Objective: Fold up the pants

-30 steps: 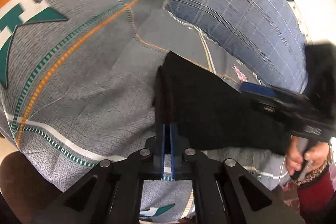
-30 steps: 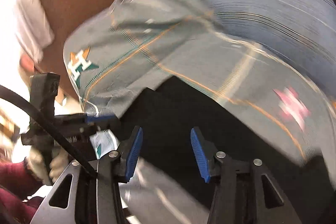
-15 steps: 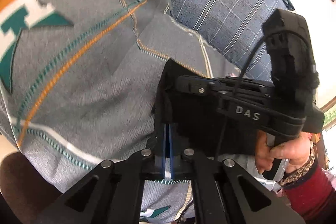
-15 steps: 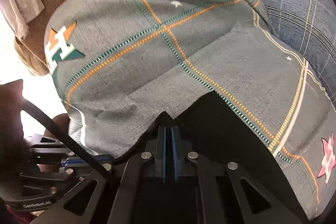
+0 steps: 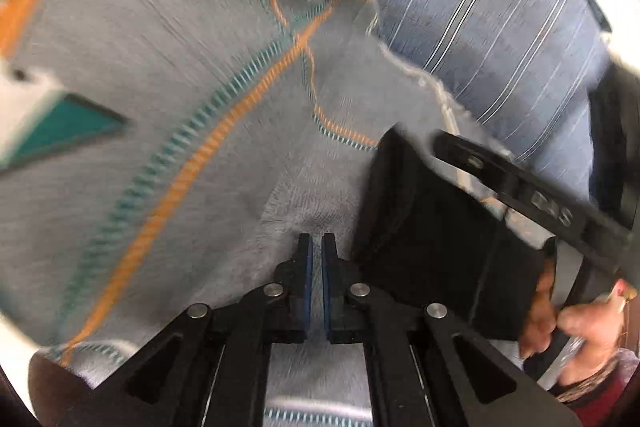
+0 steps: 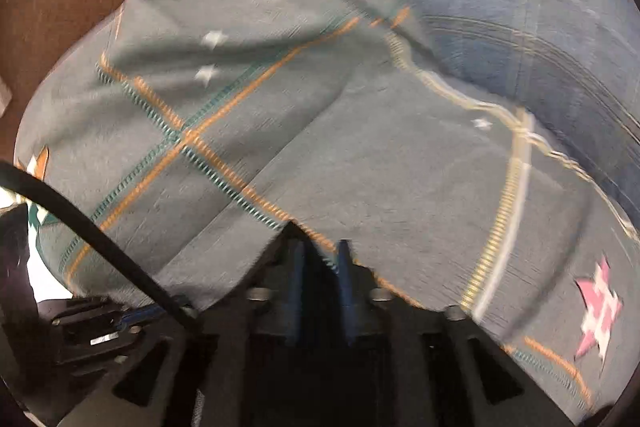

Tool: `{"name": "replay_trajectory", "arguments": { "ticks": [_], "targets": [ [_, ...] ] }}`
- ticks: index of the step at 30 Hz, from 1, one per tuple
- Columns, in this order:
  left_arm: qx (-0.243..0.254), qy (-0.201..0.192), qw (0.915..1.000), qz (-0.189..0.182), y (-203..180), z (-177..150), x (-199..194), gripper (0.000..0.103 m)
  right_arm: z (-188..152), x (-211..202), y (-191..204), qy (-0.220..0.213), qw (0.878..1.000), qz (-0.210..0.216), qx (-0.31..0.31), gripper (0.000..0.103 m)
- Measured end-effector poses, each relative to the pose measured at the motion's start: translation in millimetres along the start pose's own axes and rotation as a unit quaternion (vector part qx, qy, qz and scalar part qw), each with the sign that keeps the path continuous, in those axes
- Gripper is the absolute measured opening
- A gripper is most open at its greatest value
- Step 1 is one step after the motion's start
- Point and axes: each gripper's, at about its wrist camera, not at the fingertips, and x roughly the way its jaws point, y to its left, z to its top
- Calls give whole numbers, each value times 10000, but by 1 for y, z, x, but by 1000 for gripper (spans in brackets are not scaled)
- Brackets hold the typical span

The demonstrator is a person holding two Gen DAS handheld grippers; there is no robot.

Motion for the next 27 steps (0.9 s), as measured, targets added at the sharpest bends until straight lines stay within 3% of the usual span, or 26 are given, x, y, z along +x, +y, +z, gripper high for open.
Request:
{"name": "replay_trajectory", "arguments": {
  "ticks": [3,7,9,14,16,19,21,23,25,27],
  "targets": [
    [124,-248,9996,12,2,-4,-32,10,-27,-53,-20,-558,9977,-102,374,38],
    [213,-410,9989,21,-9,-12,-55,20,-82,-118,-69,-874,9879,-767,1026,39],
    [278,-400,9988,-47,-20,-16,-55,21,-109,-139,-94,-879,9794,-1307,1261,39],
    [564,-116,9982,-140,-66,-27,-37,23,-175,-150,-168,-279,9574,-1935,2126,43],
    [776,-49,9968,-160,-86,-34,-31,23,-180,-171,-174,-564,9582,-1643,2273,43],
    [1079,23,9935,-349,-117,-38,-18,29,-161,-192,-174,-941,9631,-1377,2115,43],
    [1308,45,9906,-395,-134,-45,-6,36,-144,-185,-187,-926,9658,-564,2356,35],
    [1457,235,9888,-229,-150,-51,16,36,-132,-162,-200,-682,9645,61,2552,33],
    [1470,426,9880,-192,-156,-56,29,36,-122,-129,-219,-336,9605,-147,2757,32],
    [1539,497,9868,-88,-160,-62,34,36,-118,-113,-238,-399,9542,-198,2959,29]
  ]
}}
